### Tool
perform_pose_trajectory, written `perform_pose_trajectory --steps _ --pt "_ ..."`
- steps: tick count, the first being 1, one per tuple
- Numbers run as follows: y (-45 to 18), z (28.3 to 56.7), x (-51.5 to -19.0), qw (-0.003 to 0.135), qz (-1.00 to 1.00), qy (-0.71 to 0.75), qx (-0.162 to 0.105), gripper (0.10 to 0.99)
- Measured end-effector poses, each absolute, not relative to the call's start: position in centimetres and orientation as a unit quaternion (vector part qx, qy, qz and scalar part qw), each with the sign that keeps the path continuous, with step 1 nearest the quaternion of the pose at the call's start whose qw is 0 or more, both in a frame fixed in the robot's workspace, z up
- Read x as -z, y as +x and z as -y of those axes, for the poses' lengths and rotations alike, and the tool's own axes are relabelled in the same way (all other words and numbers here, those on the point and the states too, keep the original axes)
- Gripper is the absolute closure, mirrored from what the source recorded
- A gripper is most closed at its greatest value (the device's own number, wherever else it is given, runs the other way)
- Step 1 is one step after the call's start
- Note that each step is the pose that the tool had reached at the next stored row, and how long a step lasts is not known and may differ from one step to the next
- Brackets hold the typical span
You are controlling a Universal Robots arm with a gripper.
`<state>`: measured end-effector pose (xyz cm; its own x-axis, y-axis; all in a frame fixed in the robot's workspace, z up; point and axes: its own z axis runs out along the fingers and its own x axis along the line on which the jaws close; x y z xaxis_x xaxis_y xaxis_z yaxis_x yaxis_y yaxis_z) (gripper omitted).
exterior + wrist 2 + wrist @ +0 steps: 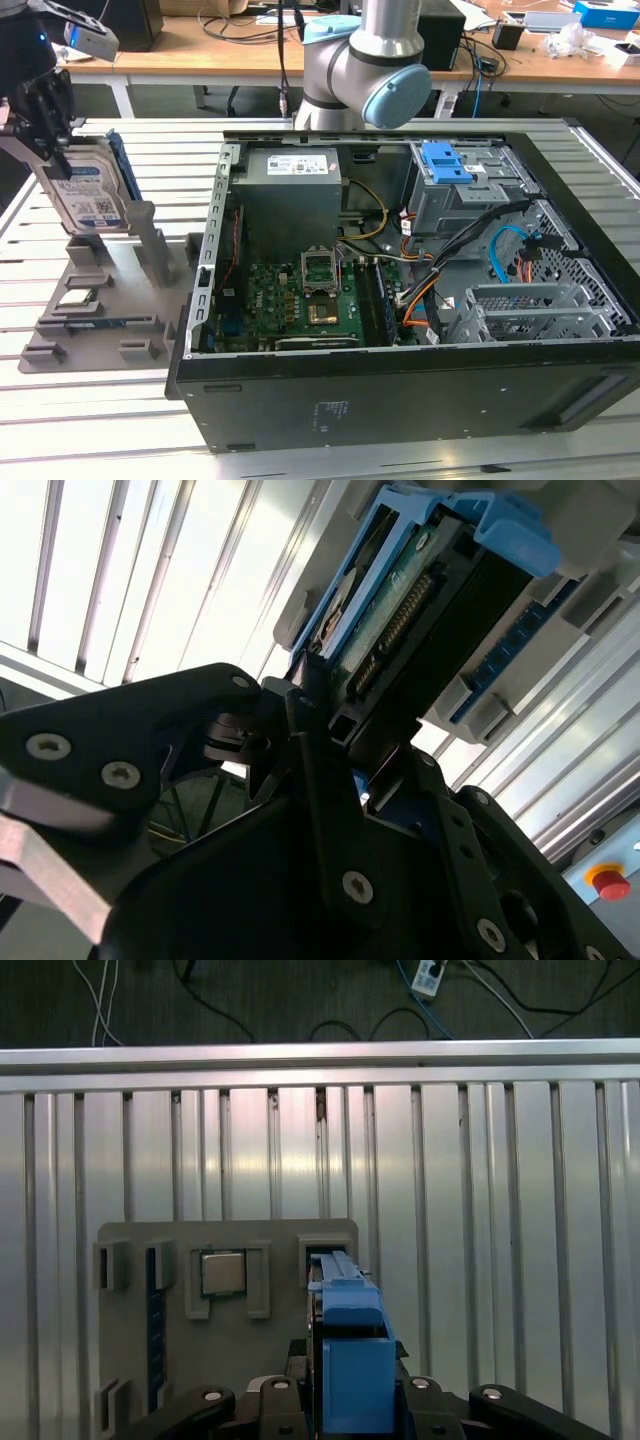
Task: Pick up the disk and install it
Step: 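Pick up the disk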
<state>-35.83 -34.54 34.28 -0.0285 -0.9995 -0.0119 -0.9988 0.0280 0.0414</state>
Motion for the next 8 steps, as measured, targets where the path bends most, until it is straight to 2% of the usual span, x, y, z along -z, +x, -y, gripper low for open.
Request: perform_pose_trajectory --steps 8 --pt "-35.83 34.52 -35.04 0.010 0.717 0.697 0.019 0.722"
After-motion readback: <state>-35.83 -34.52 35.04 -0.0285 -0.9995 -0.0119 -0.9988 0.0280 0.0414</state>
